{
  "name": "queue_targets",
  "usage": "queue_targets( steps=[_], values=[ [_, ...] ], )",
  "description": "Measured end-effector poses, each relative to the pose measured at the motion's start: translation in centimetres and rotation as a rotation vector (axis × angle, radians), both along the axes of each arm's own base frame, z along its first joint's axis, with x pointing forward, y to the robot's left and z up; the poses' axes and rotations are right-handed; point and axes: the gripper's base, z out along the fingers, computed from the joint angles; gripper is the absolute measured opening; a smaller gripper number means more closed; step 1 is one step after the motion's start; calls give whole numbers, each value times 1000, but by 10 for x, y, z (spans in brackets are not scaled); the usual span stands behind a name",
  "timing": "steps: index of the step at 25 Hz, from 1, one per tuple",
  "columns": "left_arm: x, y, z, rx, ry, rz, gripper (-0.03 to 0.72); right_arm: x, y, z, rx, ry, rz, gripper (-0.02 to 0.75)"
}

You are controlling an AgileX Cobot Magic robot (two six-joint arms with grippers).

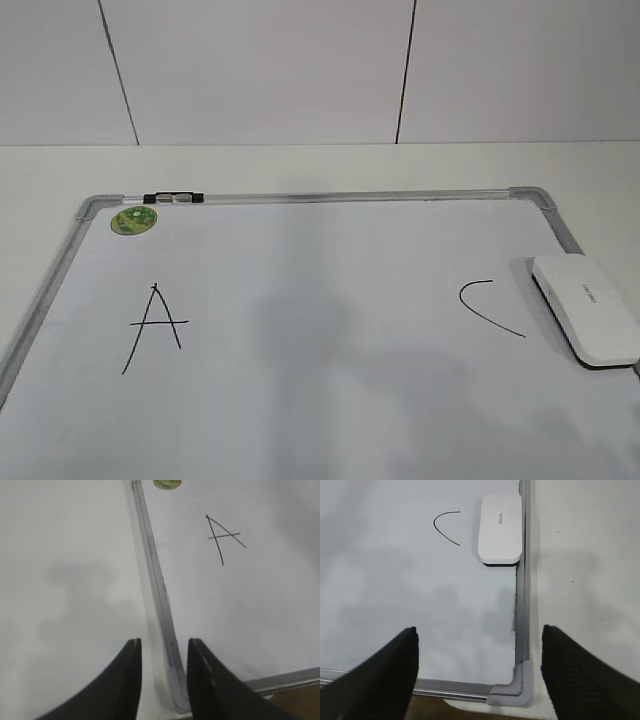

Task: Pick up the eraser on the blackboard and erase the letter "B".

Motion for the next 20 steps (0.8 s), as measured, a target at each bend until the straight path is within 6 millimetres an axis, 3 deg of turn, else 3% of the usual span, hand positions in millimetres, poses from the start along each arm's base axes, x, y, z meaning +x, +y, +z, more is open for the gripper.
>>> queue_targets(
  steps=[20],
  values=[
    [10, 1, -3, 0, -125, 16, 235, 3, -1, -4, -49, -15, 27, 586]
  ],
)
